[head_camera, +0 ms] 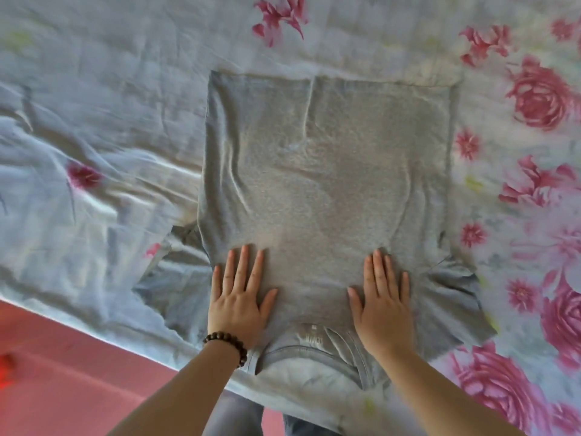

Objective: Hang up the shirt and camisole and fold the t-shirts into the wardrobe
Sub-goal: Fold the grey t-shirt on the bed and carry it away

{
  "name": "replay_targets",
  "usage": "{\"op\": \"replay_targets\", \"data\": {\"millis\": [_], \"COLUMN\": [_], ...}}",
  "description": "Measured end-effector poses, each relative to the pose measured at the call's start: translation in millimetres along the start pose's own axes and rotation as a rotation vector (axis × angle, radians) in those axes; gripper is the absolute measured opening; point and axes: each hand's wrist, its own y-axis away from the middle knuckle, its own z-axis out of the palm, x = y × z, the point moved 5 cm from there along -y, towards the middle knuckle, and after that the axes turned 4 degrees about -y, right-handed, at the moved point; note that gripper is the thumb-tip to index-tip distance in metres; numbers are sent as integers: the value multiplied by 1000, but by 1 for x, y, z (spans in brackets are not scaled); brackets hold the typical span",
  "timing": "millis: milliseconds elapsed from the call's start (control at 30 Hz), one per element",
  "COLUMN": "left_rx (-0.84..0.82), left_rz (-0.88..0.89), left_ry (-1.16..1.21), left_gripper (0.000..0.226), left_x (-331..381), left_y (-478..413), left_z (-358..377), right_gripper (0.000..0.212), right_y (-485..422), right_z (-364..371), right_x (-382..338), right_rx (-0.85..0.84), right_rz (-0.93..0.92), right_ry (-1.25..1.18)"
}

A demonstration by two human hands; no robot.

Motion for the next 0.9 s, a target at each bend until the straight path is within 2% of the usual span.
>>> {"op": "replay_targets", "data": {"millis": [100, 167, 300, 467, 567, 633, 800, 900], "left_rx": [-29, -24, 43, 89, 113, 98, 25, 149], "left_rz": [9, -15, -180, -482, -621, -672, -693, -650], "left_ry": [-2, 13, 51, 151, 244, 281, 375, 470], "left_gripper": [69, 68, 70, 70, 59, 48, 43, 27], "left_x": [-17, -29, -74, -140, -166, -173, -172, -165], "left_y": [9, 13, 26, 45, 50, 50, 44, 46], "left_z": [-1, -5, -21, -36, -36, -33, -21, -22], "right_gripper": [66, 63, 56, 46, 52, 54, 21, 15], "right_y": [1, -2, -29, -74, -91, -101, -113, -112], "right_z": [-6, -15, -34, -52, -57, -52, -40, -45], "right_x": [-7, -22, -107, -247, -307, -332, -352, -351], "right_rx": [37, 93, 137, -9, -183, -230, -175, -238], "right_rz": [18, -40, -360, -686, -750, -785, -765, -763], "right_ry": [-19, -81, -283, -358, -267, -106, 99, 77]}}
